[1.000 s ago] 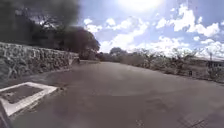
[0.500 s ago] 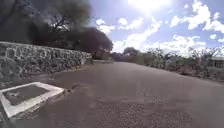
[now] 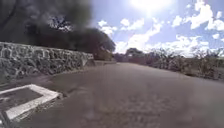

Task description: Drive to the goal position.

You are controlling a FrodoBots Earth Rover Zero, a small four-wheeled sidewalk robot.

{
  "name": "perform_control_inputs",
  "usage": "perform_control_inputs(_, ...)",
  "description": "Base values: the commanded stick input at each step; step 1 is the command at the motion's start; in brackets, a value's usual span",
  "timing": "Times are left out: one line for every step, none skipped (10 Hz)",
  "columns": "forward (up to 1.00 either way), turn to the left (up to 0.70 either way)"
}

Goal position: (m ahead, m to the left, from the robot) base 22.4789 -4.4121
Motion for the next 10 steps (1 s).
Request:
perform_control_inputs(0.5, 0.0)
perform_control_inputs(0.5, 0.0)
perform_control_inputs(0.5, 0.0)
perform_control_inputs(0.5, 0.0)
perform_control_inputs(0.5, 0.0)
perform_control_inputs(0.5, 0.0)
perform_control_inputs(0.5, 0.0)
perform_control_inputs(0.5, 0.0)
perform_control_inputs(0.5, 0.0)
perform_control_inputs(0.5, 0.0)
